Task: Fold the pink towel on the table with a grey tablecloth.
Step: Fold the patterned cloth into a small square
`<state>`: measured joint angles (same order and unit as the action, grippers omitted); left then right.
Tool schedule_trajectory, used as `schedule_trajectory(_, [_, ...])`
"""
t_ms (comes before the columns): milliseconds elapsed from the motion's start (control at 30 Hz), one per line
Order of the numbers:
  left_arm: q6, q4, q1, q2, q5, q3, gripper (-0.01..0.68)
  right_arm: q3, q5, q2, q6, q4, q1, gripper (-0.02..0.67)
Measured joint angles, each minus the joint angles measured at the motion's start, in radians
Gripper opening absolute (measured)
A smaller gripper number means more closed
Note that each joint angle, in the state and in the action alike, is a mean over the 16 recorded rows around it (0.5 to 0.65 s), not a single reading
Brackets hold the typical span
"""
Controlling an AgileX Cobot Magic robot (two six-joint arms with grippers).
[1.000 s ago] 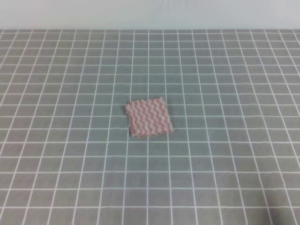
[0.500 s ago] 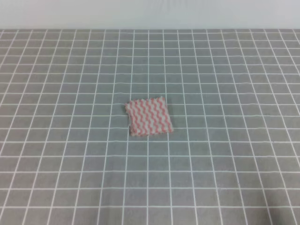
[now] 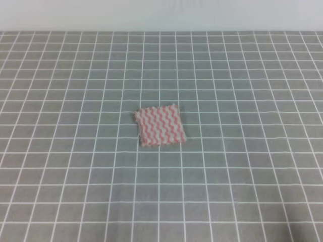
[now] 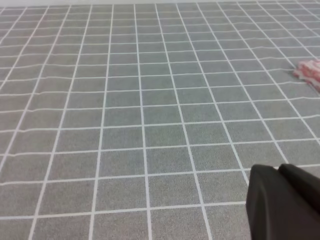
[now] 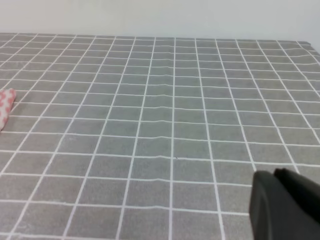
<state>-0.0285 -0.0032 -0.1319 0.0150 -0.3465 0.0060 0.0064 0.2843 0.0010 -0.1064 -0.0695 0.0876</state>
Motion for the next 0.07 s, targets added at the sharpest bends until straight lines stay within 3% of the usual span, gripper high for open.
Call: schedule_trajectory(67, [0.000, 0.001, 0.000, 0.000, 0.000, 0.000, -0.003, 0.001, 0.000, 0.000, 0.000, 0.000, 0.000, -0.017])
